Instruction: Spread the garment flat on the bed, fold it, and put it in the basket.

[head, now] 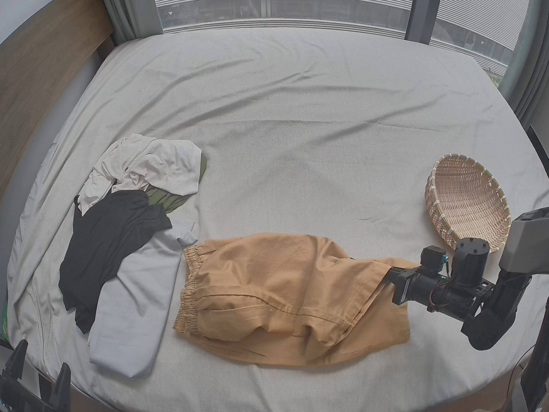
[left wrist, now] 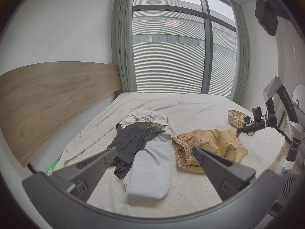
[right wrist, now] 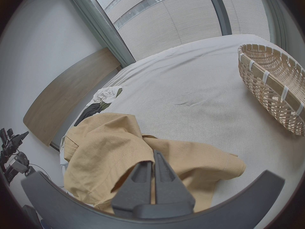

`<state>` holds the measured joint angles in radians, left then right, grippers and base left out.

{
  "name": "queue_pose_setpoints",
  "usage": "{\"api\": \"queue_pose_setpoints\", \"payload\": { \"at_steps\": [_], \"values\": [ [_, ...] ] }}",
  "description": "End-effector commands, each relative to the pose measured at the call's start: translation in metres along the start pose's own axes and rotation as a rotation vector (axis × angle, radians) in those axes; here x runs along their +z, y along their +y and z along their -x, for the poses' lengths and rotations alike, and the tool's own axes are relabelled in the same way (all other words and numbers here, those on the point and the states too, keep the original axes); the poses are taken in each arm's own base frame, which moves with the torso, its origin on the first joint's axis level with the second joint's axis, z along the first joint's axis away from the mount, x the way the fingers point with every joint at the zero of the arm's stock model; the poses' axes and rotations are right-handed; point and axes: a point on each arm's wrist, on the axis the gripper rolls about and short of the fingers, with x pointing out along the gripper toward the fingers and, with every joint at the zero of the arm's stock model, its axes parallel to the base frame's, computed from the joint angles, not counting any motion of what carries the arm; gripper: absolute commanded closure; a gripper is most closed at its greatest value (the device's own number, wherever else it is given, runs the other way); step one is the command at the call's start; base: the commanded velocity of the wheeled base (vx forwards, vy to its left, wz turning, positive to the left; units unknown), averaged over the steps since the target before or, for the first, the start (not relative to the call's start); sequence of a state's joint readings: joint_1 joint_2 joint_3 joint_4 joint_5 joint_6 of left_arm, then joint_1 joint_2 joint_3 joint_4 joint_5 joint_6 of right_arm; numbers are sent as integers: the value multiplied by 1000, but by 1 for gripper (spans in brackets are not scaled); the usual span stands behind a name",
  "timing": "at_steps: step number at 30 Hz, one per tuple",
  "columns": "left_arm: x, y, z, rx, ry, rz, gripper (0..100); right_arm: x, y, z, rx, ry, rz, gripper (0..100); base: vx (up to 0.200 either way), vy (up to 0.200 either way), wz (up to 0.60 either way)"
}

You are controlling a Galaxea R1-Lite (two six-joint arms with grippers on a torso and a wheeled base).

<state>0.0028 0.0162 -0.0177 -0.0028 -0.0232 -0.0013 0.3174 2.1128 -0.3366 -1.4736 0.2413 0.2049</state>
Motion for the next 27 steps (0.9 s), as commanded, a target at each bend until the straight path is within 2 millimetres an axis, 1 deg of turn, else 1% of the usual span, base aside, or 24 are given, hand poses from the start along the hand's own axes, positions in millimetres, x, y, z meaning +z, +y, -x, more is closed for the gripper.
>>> {"api": "queue_pose_setpoints", "payload": {
  "at_steps": [1, 4, 5, 9, 14, 18, 20, 22, 25, 27],
  "values": [
    [-5, 0, 0, 0, 1, 0, 0, -2, 1, -1, 5, 1, 2, 100, 0, 0, 0],
    [-5, 0, 0, 0, 1, 0, 0, -4, 2, -1, 10, 9, 1, 100, 0, 0, 0],
    [-5, 0, 0, 0, 1, 0, 0, -7, 4, 1, 13, 23, 0, 0, 0, 0, 0],
    [-5, 0, 0, 0, 1, 0, 0, -9, 8, 2, 24, 27, -1, 0, 0, 0, 0],
    [-5, 0, 0, 0, 1, 0, 0, -7, 10, 10, 27, 6, 4, 0, 0, 0, 0],
    [-5, 0, 0, 0, 1, 0, 0, 2, 14, 23, 18, -27, 4, 0, 0, 0, 0],
    [-5, 0, 0, 0, 1, 0, 0, 4, 15, 25, 19, -36, 6, 0, 0, 0, 0],
    [-5, 0, 0, 0, 1, 0, 0, 15, 22, 33, 36, -82, 18, 0, 0, 0, 0],
    [-5, 0, 0, 0, 1, 0, 0, 29, 43, 43, 112, -147, 47, 0, 0, 0, 0],
    [-5, 0, 0, 0, 1, 0, 0, 31, 56, 46, 162, -150, 50, 0, 0, 0, 0]
  ]
}}
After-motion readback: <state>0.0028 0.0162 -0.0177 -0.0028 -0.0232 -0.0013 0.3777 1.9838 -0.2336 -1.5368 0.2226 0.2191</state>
